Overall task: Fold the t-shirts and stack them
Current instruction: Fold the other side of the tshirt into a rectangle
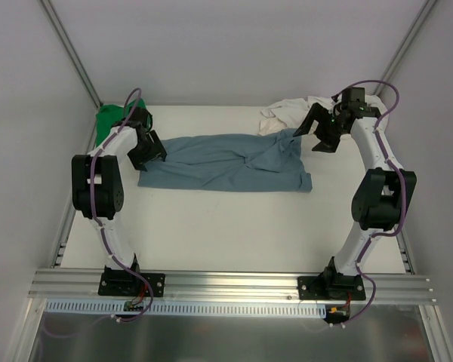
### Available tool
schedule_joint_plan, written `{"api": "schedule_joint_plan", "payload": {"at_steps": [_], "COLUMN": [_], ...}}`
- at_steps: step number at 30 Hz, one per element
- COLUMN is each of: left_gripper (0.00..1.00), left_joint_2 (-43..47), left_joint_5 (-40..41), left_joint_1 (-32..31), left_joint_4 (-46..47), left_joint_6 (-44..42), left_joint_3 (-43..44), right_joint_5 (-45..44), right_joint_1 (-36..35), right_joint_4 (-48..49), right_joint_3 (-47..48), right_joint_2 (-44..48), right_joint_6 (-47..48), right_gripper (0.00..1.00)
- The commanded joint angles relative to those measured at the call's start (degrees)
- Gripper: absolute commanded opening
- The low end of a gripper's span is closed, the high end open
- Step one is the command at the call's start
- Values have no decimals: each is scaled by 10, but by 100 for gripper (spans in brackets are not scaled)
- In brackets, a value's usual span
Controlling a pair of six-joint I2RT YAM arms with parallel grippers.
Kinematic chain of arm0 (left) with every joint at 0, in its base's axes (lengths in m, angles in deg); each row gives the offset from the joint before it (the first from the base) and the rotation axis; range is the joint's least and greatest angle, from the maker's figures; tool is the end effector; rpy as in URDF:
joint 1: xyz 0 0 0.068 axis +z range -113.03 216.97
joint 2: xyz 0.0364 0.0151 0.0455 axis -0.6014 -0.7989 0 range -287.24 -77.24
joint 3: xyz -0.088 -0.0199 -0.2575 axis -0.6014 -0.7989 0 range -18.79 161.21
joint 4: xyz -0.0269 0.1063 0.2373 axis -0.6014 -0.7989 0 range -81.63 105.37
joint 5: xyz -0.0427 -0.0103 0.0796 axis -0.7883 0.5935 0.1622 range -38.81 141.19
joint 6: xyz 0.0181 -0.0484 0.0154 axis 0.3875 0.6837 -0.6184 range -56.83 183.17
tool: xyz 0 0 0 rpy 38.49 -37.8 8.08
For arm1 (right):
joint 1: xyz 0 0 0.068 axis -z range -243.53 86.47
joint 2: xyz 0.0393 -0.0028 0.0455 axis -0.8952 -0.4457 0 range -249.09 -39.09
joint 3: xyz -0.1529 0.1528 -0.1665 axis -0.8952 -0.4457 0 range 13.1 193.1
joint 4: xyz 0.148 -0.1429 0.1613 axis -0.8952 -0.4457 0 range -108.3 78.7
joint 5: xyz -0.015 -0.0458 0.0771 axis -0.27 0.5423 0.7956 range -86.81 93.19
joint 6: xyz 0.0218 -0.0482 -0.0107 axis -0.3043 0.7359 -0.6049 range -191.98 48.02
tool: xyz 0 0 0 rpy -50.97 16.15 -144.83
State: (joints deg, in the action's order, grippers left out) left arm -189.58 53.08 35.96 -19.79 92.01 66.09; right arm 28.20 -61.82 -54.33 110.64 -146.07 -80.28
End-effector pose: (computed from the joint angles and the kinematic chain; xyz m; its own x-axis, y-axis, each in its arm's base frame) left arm 0.4158 -0.0063 0.2007 -0.7789 -0.4685 -0.4169 -0.4262 0.8831 -0.1962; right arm 0.4136 0.0028 0.3008 -0.8177 0.1553 -0.5543 -0.1135 0.9005 0.4198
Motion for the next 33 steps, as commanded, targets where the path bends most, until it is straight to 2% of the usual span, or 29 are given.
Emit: {"api": "schedule_joint_plan", "payload": {"at_steps": [1, 9, 19, 22, 23, 33], "left_gripper": [71, 70, 28, 12, 1, 0], "left_joint_2": [51, 50, 34, 31, 32, 35], "left_joint_5": [19, 43, 56, 60, 62, 127], "left_joint_1": [5, 6, 6, 6, 6, 6], "left_joint_4": [-12, -27, -19, -19, -19, -40], "left_joint_6": [-6, -19, -29, -30, -31, -41], "left_joint_3": [-8, 11, 16, 19, 18, 15], "right_joint_5": [18, 21, 21, 21, 21, 24], "right_joint_1": [-5, -8, -9, -10, -10, -14], "right_joint_4": [8, 8, 7, 7, 7, 8], "right_joint_3": [3, 5, 2, -1, -2, -3], "right_joint_2": [24, 21, 24, 25, 27, 25], "right_joint_6": [3, 2, 3, 3, 4, 4], "right_gripper": [99, 100, 100, 100, 99, 99]}}
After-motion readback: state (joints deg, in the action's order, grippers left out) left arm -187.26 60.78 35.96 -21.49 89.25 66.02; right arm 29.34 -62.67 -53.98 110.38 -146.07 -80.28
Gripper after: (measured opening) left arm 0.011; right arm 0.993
